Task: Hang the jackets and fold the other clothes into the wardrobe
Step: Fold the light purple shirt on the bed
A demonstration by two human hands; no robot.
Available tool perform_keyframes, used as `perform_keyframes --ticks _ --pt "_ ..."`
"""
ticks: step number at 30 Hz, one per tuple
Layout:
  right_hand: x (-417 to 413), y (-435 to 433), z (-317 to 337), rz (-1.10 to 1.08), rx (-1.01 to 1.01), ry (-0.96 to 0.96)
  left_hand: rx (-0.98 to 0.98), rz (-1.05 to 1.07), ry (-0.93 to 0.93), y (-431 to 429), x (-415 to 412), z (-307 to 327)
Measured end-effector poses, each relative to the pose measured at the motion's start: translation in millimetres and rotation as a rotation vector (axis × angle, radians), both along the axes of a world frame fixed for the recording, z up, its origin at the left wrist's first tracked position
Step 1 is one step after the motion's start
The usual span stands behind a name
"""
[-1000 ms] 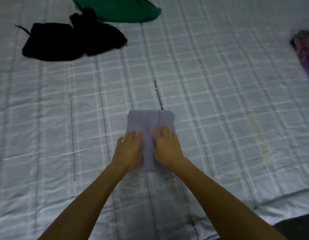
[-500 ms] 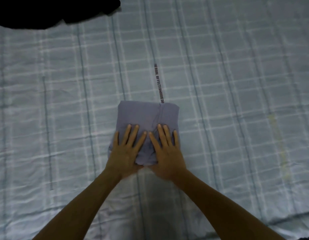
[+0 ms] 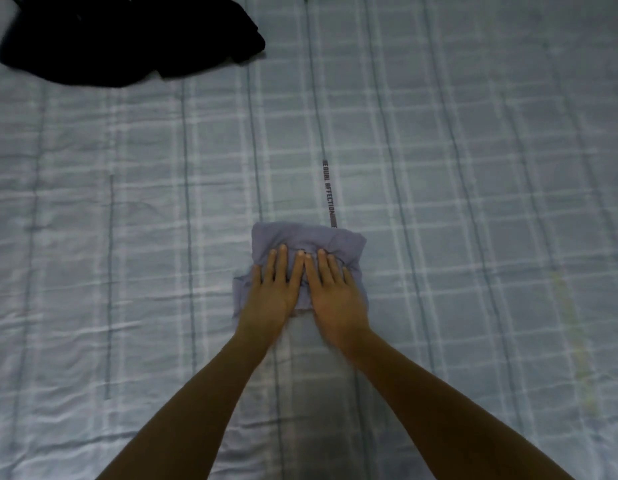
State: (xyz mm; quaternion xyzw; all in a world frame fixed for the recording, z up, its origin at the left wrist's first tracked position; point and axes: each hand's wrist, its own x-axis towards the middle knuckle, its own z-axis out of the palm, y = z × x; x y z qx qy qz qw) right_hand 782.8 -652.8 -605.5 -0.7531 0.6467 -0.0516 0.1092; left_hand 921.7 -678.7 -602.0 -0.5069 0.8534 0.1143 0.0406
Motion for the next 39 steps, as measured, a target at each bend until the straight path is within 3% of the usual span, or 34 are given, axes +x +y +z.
perform_keyframes --ticks 6,15,27,39 --pt "0 -16 52 0.035 -0.025 -0.023 -0.036 -0.005 -0.017 -5 4 49" --pt "92 11 198 0.202 -0.141 -0.168 -0.306 0.071 -0.023 39 105 204" --pt "334 155 456 0.660 -0.379 -0.098 -0.549 0.518 -0.156 239 338 438" --pt "511 263 559 1.162 -0.557 -0.155 -0.626 0.975 -0.368 411 474 540"
